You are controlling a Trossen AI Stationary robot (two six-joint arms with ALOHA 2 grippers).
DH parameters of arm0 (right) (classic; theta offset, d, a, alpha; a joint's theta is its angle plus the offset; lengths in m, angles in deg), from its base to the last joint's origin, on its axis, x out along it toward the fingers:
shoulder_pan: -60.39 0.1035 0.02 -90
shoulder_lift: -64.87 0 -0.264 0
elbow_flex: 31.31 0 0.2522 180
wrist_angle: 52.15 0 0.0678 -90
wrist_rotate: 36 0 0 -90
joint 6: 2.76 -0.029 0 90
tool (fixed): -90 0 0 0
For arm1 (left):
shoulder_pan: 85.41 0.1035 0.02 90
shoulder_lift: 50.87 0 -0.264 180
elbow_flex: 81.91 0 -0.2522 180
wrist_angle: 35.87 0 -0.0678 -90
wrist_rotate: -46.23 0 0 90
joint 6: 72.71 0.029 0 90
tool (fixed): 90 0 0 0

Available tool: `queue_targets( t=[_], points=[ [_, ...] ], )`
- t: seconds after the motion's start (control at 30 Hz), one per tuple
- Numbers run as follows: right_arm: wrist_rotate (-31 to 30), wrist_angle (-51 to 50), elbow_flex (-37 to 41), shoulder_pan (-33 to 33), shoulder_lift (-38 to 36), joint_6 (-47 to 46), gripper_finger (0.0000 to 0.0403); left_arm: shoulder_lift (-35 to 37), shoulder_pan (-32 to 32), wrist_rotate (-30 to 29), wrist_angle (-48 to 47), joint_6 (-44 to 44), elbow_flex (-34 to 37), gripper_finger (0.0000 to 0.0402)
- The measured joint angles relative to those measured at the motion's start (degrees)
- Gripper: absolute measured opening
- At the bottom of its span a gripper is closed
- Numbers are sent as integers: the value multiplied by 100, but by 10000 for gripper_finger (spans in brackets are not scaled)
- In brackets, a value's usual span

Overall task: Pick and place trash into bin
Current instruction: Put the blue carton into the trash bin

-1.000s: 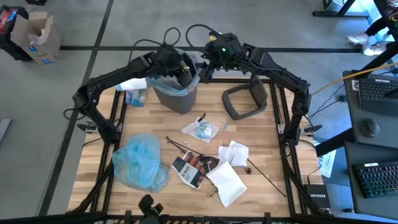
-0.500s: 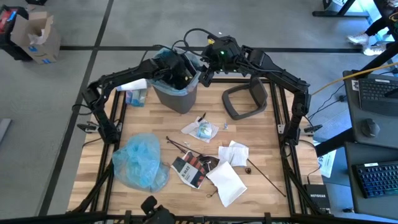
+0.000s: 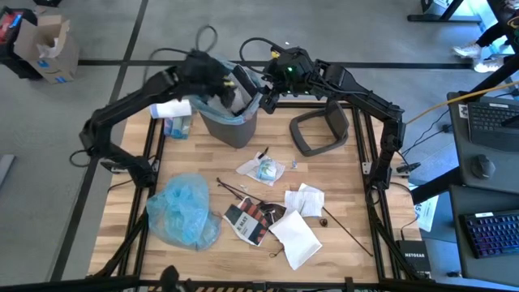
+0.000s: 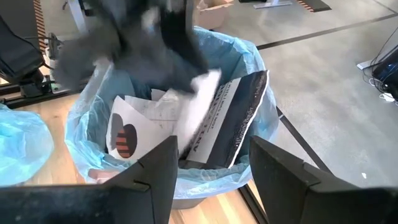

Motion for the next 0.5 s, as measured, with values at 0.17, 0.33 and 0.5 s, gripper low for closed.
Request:
queue_targets(
  t=[0.17, 0.33, 0.5],
  points=[
    [1, 24, 0, 0, 0, -10, 186, 86, 38, 42, 977, 237, -4, 166],
    [2, 26, 0, 0, 0, -18, 186, -293, 36, 105, 1580, 404, -4, 166],
    [3, -53, 0, 37, 0, -51, 186, -664, 82, 105, 1873, 437, 7, 166]
  ],
)
